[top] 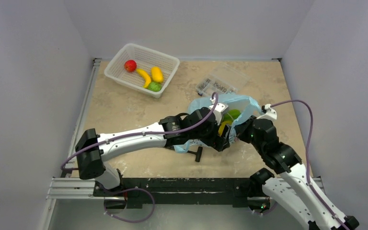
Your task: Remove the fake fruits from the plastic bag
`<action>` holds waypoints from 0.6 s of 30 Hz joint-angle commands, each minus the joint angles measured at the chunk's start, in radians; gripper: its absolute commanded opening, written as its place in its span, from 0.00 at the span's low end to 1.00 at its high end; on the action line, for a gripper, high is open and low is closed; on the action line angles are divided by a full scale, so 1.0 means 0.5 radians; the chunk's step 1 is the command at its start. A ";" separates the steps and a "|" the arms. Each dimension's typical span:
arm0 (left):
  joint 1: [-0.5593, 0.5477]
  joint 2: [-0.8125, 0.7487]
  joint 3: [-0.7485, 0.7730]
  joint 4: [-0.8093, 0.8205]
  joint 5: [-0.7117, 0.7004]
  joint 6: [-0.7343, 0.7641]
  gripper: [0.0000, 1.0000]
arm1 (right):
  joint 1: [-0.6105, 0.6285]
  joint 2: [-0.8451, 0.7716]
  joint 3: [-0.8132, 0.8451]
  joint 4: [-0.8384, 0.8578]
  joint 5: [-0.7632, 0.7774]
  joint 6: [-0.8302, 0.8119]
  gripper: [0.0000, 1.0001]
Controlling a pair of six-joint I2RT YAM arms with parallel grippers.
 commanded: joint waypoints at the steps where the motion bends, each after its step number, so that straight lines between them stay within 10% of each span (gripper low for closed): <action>1: 0.088 0.057 0.101 0.093 0.007 -0.068 0.80 | 0.004 0.097 0.333 -0.795 -0.177 0.090 0.00; 18: 0.125 0.540 0.215 0.100 0.001 0.091 0.70 | 0.003 0.084 0.422 -1.219 -0.404 -0.131 0.00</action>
